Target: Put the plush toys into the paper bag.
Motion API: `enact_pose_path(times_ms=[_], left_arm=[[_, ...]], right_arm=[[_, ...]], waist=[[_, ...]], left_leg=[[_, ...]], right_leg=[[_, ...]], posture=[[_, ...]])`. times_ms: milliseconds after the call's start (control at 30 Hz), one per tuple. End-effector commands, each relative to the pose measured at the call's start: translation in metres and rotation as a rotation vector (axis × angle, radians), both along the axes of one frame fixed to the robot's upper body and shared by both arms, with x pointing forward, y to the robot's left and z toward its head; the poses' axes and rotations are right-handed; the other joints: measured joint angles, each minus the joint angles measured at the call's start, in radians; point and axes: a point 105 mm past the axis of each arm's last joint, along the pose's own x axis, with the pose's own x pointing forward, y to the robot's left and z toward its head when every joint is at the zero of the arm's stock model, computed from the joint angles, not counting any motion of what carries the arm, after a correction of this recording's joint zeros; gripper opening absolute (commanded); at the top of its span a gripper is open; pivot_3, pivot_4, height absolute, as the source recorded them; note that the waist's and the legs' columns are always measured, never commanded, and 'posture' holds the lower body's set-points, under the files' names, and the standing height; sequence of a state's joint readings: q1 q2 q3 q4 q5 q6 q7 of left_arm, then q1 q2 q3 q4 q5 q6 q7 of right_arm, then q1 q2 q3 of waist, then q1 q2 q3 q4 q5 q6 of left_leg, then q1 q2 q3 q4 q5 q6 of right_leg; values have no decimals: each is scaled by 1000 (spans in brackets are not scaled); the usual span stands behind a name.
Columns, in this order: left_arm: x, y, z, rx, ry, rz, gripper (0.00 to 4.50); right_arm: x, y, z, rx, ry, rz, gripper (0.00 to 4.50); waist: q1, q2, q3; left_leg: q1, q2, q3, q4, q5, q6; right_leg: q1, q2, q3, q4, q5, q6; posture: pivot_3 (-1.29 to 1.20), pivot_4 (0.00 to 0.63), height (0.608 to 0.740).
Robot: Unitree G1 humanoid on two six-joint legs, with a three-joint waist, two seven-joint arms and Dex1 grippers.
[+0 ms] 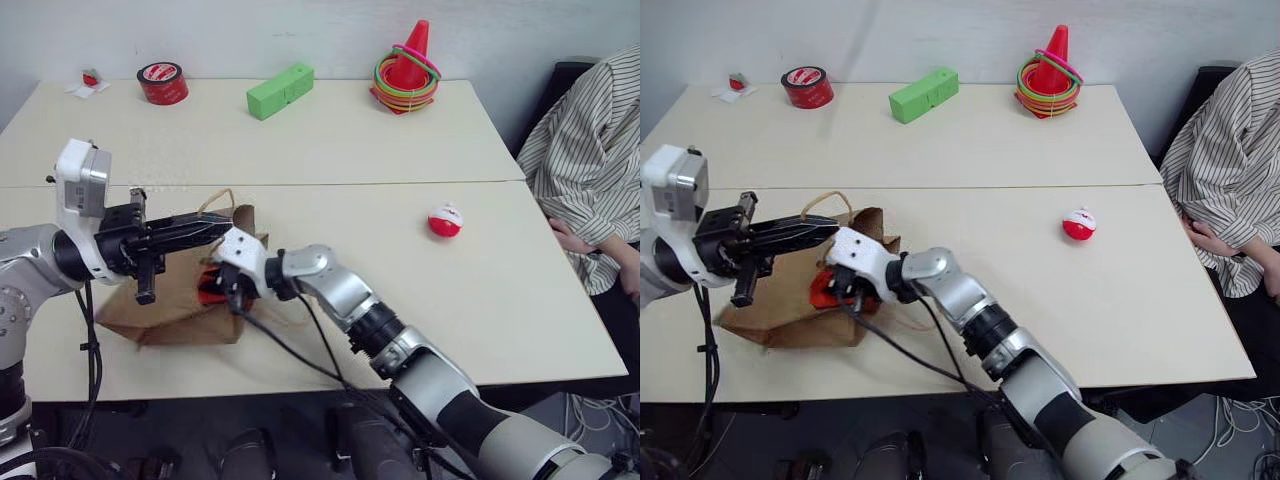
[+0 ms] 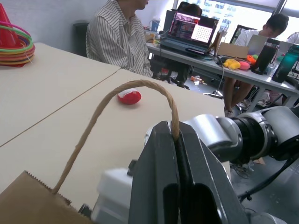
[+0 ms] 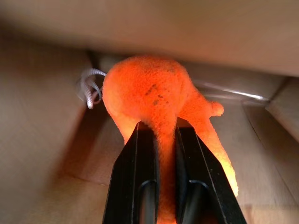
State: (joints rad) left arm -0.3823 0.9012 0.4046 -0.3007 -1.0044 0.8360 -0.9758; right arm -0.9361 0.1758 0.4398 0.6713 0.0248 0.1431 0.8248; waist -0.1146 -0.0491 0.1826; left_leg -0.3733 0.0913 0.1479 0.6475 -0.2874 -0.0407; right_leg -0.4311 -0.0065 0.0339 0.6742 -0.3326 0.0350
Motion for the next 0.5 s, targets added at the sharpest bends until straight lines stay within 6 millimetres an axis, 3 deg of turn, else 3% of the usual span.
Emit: enact_pose_path(times_ms=[33,167,267,400,467,500], left_arm=[[-3,2,6,-5,-47,8,0],[-3,5,3,-8,-46,23,0],[-3,5,0,-2,-51,28,0],[-1,4,-2,7,-70,31,0],[-1,3,-2,12,-82,32,0],[-1,3,-2,14,-86,32,0]], right_arm=[[0,4,17,134,8,14,3],[-16,-12,19,144,32,146,1345],[-19,-43,29,181,-17,186,2366],[-26,-104,48,273,-49,209,3688],[-21,-136,52,302,-65,130,4390],[-17,-149,53,312,-69,80,4452]], waist=[[3,0,0],[2,0,0],[5,0,0],[16,0,0],[23,0,0],[24,0,0]], left_leg=[[0,0,0,0,0,0],[0,0,0,0,0,0],[-1,1,-1,-1,0,0],[-1,0,-1,0,-1,1],[-1,0,-1,0,-1,1],[-1,0,-1,0,-1,1]], right_leg=[[0,0,0,0,0,0],[0,0,0,0,0,0],[0,0,-1,-1,0,0],[1,0,-1,-2,0,0],[1,0,-1,-2,0,1],[1,0,-1,-2,0,1]], posture=[[0,150,740],[0,150,740],[0,150,740],[0,150,740],[0,150,740],[0,150,740]])
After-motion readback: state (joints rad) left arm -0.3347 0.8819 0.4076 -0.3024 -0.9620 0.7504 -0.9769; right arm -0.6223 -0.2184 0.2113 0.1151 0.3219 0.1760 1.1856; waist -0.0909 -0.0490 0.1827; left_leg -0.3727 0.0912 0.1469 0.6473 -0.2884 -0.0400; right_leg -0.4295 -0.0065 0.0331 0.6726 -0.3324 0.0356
